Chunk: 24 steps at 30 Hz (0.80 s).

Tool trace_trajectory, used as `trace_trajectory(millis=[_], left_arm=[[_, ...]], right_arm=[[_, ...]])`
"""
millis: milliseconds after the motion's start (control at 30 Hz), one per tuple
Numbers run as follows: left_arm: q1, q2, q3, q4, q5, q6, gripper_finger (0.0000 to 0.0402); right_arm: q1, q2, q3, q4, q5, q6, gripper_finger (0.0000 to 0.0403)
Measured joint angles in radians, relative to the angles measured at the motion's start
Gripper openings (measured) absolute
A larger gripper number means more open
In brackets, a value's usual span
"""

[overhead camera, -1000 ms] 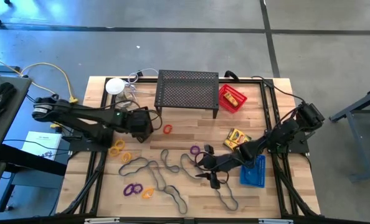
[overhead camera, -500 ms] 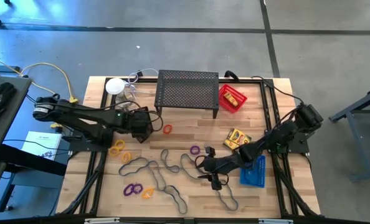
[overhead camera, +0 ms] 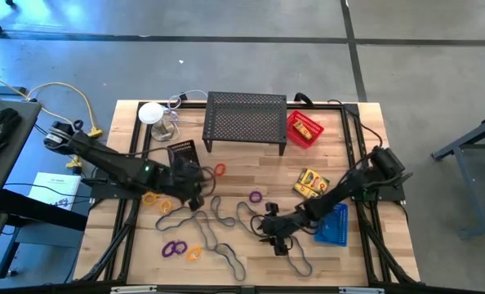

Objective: Pick & Place Office Desk Supplies
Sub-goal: Put the blue rubber band into the blue basket

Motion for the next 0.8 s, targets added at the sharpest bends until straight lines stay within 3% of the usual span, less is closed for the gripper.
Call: trace_trajectory(millis=[233, 467, 600, 733, 800], left_arm=[[-0.101, 0.043, 0.000, 0.194, 0.000, 0.104, 0.0099], [-0.159, 0.091, 0.000, 0.254, 0.004, 0.133, 0.0099], [-0.169, 0.116, 0.000, 0.260, 0.004, 0.133, 0.0099], [-0.169, 0.141, 0.000, 0.263, 0.004, 0.143, 0.0099], [-0.169, 0.151, 0.000, 0.261, 0.004, 0.158, 0.0099]], right_arm=[[0.000, 0.047, 0.001, 0.009, -0.008, 0.015, 0.0187], [0.004, 0.087, 0.008, -0.072, 0.103, 0.080, 0.0173], [0.001, 0.082, 0.004, -0.068, 0.103, 0.074, 0.0118], [0.002, 0.054, 0.002, -0.078, 0.120, 0.035, 0.0028], [0.003, 0.034, 0.002, -0.089, 0.115, 0.020, 0.0010]])
